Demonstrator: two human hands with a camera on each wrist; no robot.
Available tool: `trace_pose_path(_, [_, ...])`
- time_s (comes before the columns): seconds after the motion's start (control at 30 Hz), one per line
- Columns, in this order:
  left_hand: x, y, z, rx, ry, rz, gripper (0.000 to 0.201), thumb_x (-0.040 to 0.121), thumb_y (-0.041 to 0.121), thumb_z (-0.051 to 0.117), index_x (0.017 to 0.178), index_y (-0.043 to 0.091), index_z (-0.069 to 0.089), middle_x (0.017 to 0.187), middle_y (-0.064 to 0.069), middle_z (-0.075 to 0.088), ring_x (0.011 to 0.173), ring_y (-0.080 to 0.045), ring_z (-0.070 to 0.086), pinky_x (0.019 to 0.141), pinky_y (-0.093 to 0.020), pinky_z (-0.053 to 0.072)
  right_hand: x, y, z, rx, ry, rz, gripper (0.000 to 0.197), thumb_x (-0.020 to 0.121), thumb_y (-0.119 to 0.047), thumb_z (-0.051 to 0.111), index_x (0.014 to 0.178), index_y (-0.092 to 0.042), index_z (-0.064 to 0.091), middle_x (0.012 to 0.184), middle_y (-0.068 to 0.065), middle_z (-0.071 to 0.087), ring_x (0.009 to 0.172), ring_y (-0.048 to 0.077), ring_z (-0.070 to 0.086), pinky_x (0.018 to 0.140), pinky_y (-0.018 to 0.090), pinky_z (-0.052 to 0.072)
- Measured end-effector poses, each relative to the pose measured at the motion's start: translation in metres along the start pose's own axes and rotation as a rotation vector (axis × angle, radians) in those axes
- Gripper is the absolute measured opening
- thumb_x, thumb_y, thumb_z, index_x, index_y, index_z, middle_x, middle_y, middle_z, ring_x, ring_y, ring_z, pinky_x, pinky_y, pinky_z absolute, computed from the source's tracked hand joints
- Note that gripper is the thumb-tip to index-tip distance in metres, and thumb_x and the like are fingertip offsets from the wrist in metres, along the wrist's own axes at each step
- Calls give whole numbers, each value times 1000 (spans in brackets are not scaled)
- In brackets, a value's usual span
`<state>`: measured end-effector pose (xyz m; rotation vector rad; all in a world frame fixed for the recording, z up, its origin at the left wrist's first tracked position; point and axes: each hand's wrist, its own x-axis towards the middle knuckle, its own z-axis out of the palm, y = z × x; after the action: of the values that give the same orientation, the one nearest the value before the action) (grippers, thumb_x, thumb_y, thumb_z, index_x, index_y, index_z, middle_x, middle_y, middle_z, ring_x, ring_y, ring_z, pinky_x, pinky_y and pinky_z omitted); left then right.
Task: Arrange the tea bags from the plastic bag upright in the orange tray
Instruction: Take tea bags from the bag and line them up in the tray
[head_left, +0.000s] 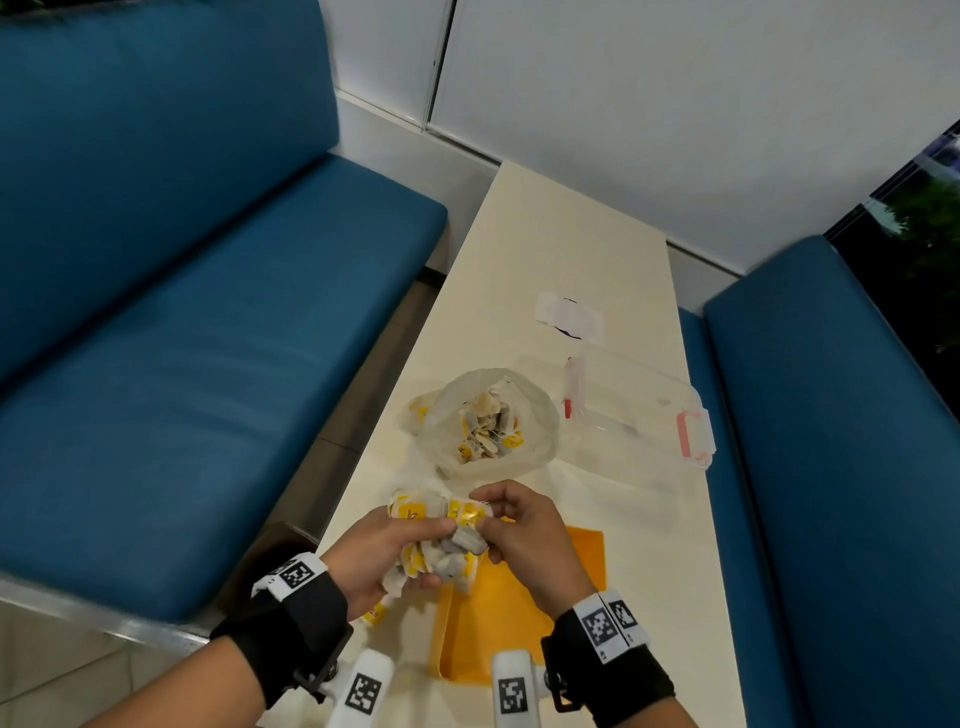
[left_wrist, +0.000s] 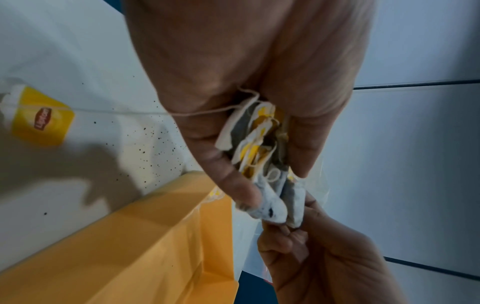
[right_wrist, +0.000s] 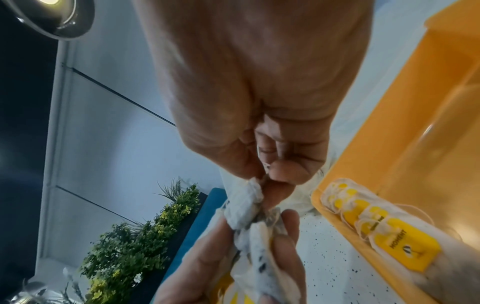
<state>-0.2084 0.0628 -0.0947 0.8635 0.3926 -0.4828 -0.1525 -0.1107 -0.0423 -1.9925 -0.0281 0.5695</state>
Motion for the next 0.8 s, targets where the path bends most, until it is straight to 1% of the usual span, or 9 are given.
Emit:
trace_pose_path(0.17, [1,3,2,-6,62,12,26,83,11,75,103,-6,74,99,-28,73,75,-29,72,57,-30,56,3,3,-2,39,12,15,19,86,0,66,99,-14,70,83,3,66,65,10,63,55,26,50])
trace_pose_path(0.23, [2,3,2,0,87,17,26,83,11,75,104,-5,73,98,-26,73,74,-28,72,57,-29,56,4,5,-3,34,27,5,11,85,-1,70,93,-8,71,80,6,69,67,12,65,55,22,49])
trace_pose_path(0.3, [4,3,-2,-8,131,23,29,83,13,76,106,-3,73,98,-25,74,75,-28,72,57,-30,55,6,7,-7,12,68,-21,4,82,-4,74,86,-5,71,77,7,70,69,12,65,61,21,51])
trace_pose_path(0.37, [5,4,-8,-29,181,30,26,82,14,77,104,1,73,96,-22,73,74,-27,71,57,-31,55,6,10,-13,-17,110,-35,5,81,-7,76,81,-6,72,74,3,69,68,9,62,63,20,50])
trace_pose_path(0.43, [6,3,-17,-64,200,33,23,81,16,78,100,5,72,95,-21,71,72,-27,70,57,-31,54,6,16,-21,-50,139,-23,6,79,-10,78,78,-8,73,71,1,68,65,8,58,61,20,47])
trace_pose_path(0.57, [3,4,-24,-71,202,31,24,80,16,78,101,7,71,95,-20,71,72,-26,69,60,-33,54,5,35,-32,-151,165,30,6,77,-10,80,76,-11,74,74,7,72,63,11,58,60,23,47])
trace_pose_path(0.63, [2,4,-24,-69,200,34,24,81,16,78,101,6,70,94,-19,71,72,-25,70,60,-32,54,4,44,-32,-170,141,58,7,77,-9,78,75,-8,71,74,6,73,63,11,62,60,25,49])
trace_pose_path(0.73, [0,4,-22,-67,173,27,24,81,17,78,101,6,70,94,-20,70,72,-26,69,59,-32,54,1,54,-29,-139,45,115,7,82,-2,70,78,-6,65,68,13,72,57,14,62,51,21,42])
trace_pose_path(0.8, [0,4,-20,-59,175,17,24,81,17,78,101,6,71,97,-22,71,76,-28,70,60,-32,54,-1,58,-25,-132,-14,150,10,84,1,66,79,-8,62,65,13,70,59,19,66,47,23,40])
